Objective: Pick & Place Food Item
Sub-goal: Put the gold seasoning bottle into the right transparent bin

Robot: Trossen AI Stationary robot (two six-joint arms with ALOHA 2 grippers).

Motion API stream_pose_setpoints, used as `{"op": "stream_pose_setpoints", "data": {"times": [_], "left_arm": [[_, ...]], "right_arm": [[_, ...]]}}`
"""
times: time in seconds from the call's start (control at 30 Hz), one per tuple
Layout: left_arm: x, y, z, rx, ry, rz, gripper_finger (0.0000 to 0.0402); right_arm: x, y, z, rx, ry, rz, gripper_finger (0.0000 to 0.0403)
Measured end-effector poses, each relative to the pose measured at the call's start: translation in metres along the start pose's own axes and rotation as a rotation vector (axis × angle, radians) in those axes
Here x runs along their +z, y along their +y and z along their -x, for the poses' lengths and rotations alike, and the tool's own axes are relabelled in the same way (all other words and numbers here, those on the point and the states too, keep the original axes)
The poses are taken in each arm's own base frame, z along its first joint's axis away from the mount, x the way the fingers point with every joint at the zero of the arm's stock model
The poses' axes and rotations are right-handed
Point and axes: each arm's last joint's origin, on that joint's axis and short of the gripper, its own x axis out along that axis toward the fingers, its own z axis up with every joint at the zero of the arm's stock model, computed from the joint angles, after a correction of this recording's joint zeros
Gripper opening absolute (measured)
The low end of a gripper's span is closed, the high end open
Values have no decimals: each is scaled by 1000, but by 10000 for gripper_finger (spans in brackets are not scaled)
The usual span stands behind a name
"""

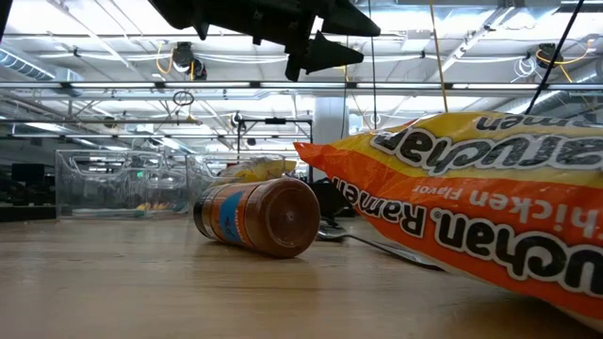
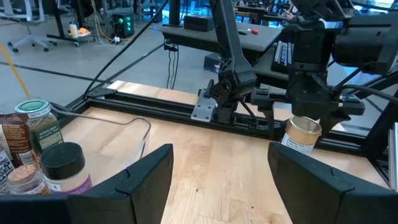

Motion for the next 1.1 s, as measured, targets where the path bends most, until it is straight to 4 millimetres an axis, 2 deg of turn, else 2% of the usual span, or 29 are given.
{"op": "stream_pose_setpoints", "data": {"times": [0.17,0.83,0.93,1.1], "left_arm": [[0,0,0,0,2,0,271],[0,0,0,0,2,1,271],[0,0,0,0,2,1,271],[0,0,0,0,2,1,271]], "right_arm": [[-1,-2,-7,8,2,2,396],[1,1,-7,37,-23,23,390],[1,1,-7,34,-22,23,366],[1,1,-7,34,-22,23,293]]}}
